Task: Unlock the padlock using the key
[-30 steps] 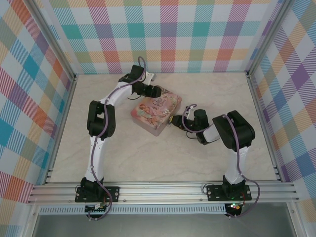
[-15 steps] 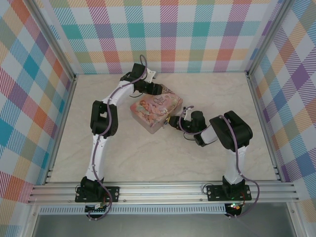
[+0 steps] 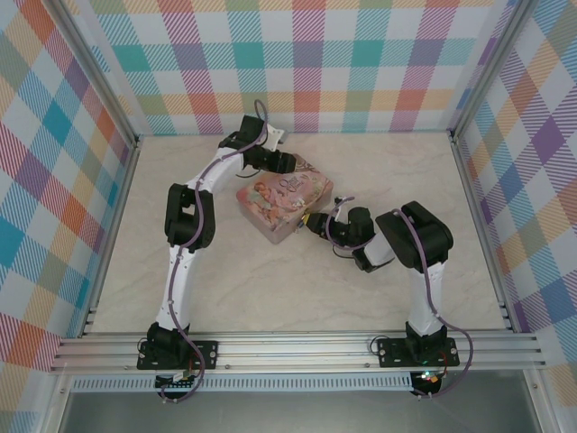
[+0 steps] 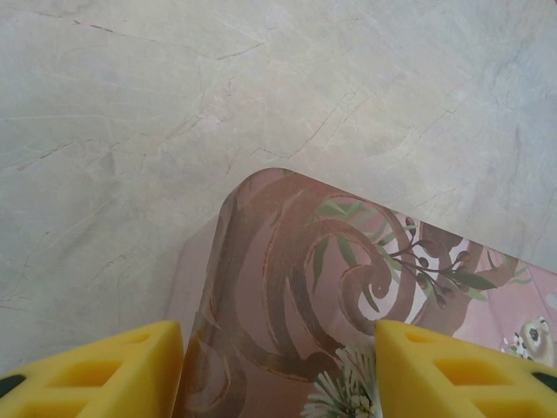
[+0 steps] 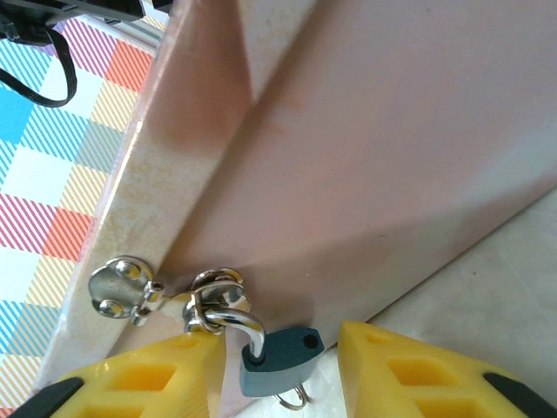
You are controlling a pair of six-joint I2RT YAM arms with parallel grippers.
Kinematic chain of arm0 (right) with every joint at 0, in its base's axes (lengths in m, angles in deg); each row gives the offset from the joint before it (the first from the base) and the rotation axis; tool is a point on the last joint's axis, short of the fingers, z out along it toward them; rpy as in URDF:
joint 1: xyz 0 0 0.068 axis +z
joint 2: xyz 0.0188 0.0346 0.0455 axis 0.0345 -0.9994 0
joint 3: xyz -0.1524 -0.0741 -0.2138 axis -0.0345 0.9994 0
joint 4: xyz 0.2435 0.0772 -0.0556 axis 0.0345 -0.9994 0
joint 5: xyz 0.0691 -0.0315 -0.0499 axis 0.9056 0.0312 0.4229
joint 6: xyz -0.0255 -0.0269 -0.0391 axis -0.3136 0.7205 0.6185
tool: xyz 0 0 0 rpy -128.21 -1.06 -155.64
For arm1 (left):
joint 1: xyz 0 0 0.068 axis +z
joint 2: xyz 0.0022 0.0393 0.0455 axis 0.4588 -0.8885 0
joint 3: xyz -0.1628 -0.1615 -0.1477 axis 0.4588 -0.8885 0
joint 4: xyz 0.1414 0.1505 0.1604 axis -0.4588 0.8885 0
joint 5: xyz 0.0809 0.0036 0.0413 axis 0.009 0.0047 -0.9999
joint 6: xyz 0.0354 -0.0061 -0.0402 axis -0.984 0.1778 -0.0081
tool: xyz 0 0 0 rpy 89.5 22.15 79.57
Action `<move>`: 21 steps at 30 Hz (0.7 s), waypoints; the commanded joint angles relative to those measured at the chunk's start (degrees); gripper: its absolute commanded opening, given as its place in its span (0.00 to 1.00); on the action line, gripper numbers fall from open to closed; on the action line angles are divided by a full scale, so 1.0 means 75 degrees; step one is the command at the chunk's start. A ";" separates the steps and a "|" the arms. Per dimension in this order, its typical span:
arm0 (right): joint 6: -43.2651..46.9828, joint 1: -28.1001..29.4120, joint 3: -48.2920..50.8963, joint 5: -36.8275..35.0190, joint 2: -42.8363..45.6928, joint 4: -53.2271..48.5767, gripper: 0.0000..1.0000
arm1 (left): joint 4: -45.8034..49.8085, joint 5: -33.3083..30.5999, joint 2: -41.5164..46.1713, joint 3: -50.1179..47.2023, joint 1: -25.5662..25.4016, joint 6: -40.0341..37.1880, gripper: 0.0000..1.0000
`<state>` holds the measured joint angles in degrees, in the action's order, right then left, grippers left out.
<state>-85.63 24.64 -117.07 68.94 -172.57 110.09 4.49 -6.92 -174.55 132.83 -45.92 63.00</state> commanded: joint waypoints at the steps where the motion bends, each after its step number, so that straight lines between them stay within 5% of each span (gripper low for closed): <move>1: -0.0367 0.0132 0.0016 -0.0254 -0.0066 0.0852 0.39 | 0.0841 0.0447 -0.0370 -0.0438 -0.0296 0.0230 0.58; 21: -0.0275 0.0069 -0.0002 -0.0738 0.0748 0.1197 0.18 | 0.0608 0.0822 -0.0212 -0.0714 -0.0296 0.0499 0.64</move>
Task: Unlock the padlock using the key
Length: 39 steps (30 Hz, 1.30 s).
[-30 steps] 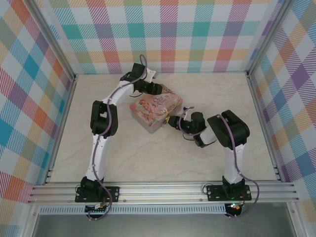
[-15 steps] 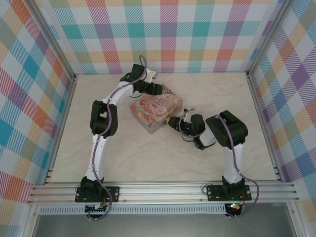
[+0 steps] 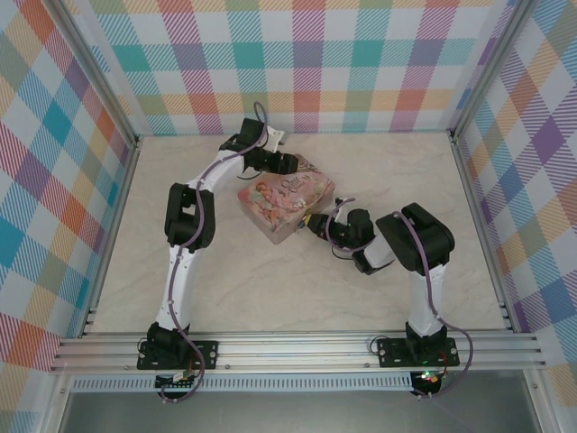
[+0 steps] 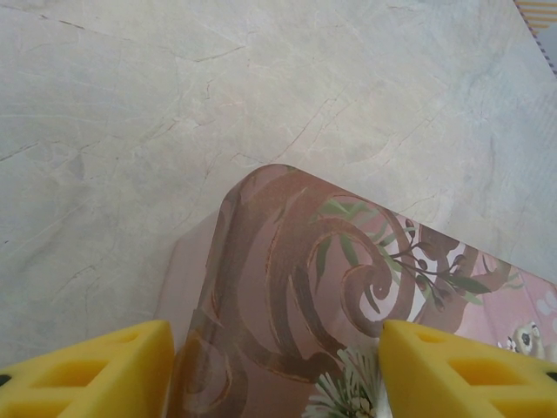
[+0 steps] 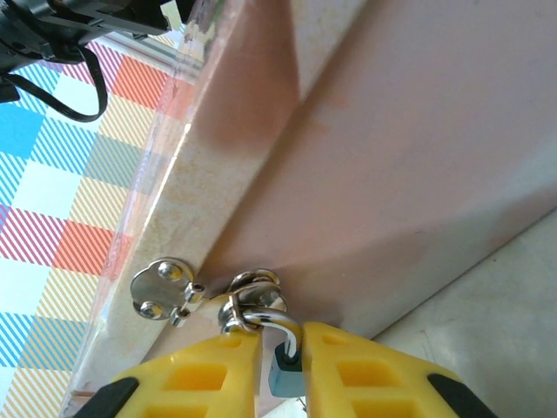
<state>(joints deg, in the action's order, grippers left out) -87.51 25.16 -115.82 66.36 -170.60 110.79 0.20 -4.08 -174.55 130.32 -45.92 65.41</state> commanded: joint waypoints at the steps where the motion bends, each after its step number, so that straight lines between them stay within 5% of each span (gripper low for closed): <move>1: -0.0030 -0.0020 -0.0174 -0.0426 0.0515 0.1104 0.16 | 0.1180 0.0447 -0.0193 -0.0395 -0.0296 0.0199 0.64; 23: 0.0075 -0.0524 0.0642 -0.0847 0.0730 0.0952 0.10 | 0.1145 0.0122 0.0431 -0.0672 -0.0026 0.0118 0.78; 31: 0.0067 -0.0491 0.0780 -0.0597 0.0703 0.0914 0.12 | 0.0536 -0.0328 0.1688 -0.1408 0.0078 0.0163 0.93; 39: 0.0009 -0.0073 0.1040 -0.0550 0.0339 0.1109 0.13 | 0.0008 -0.0655 0.3092 -0.2354 0.0079 0.0278 0.96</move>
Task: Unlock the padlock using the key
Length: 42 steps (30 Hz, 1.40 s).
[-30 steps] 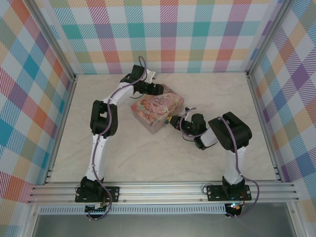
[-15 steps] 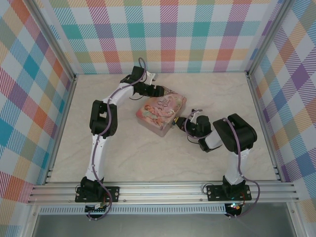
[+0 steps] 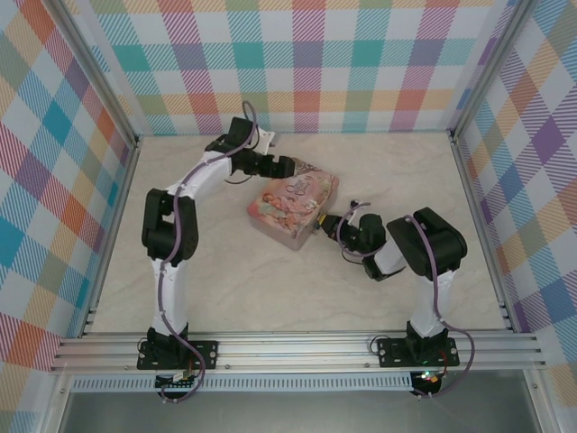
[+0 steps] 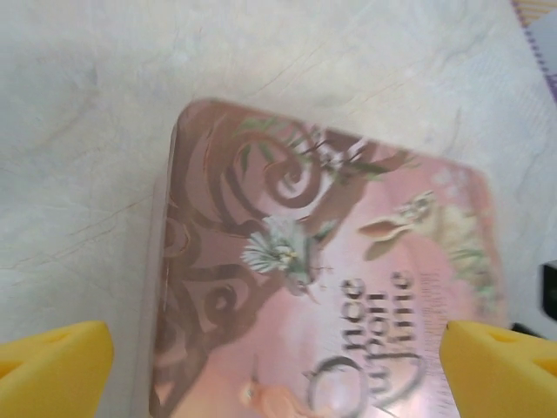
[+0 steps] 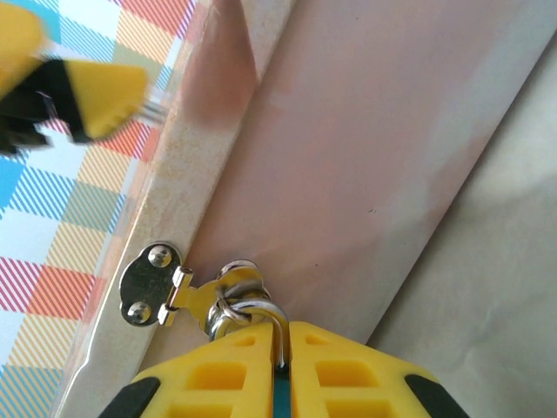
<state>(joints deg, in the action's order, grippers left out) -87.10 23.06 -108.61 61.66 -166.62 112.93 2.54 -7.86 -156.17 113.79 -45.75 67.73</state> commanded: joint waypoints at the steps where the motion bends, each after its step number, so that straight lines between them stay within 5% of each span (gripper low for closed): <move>1: -0.0054 0.0263 0.0084 0.0085 -0.0249 0.0819 0.13 | -0.0335 -0.0165 0.0745 -0.0247 0.0058 0.0010 0.96; 13: 0.0200 0.0410 0.0406 -0.0230 -0.0152 0.0819 0.12 | -0.1341 0.0216 0.2283 -0.2033 -0.0027 0.0728 0.94; 20: 0.0059 0.0294 0.0220 -0.0159 -0.0060 0.0817 0.11 | -0.1506 0.0023 0.2988 -0.2822 -0.0842 0.0772 0.93; 42: -0.0874 0.0283 -0.0448 -0.1254 0.0426 0.0115 0.09 | -0.1992 -0.0674 0.1978 -0.3805 -0.1550 0.0783 0.93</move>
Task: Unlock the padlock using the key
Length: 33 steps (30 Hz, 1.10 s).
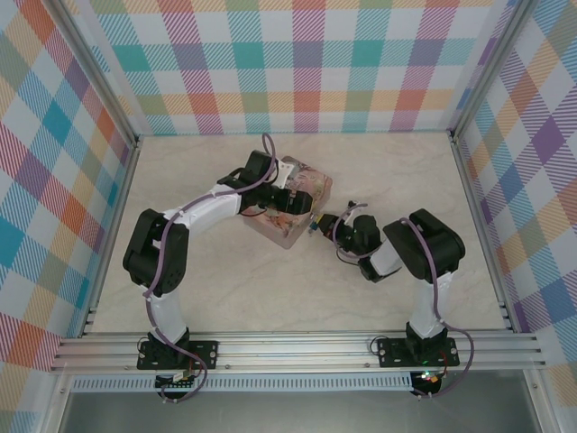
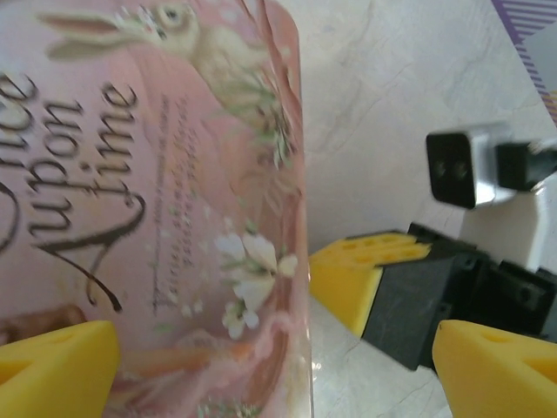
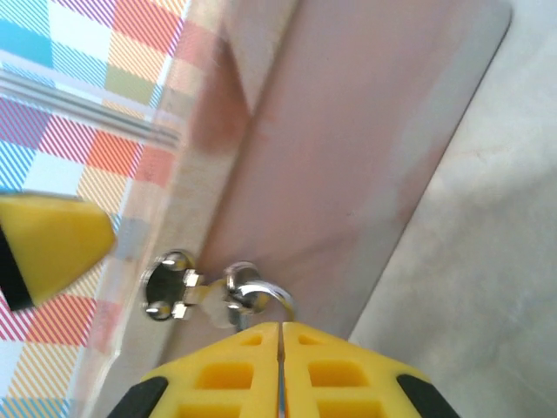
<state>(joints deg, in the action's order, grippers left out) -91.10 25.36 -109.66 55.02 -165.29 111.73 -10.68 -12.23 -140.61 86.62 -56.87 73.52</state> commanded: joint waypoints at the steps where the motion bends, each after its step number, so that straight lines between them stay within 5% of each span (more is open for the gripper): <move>1: -0.0425 -0.0023 -0.0363 -0.0441 0.0247 0.0256 0.09 | -0.0246 -0.0127 -0.0105 -0.0248 -0.0077 0.0017 0.93; 10: -0.0079 -0.0090 -0.0271 -0.0678 0.0663 -0.0502 0.14 | -0.0498 -0.0331 0.0011 -0.0732 -0.0078 0.0104 0.93; 24: 0.1426 -0.0785 -0.0095 0.2089 0.0406 -0.1337 0.39 | -0.0451 -0.0578 0.0067 -0.0726 -0.0066 0.0087 0.93; 33: 0.1374 -0.0310 -0.0177 0.1559 0.0434 -0.2314 0.38 | -0.0557 -0.0529 0.0096 -0.0695 -0.0066 0.0202 0.93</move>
<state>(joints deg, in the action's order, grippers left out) -82.03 21.95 -109.94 66.80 -161.40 97.02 -16.74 -14.72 -140.04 83.11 -57.25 74.13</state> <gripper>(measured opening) 0.384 0.926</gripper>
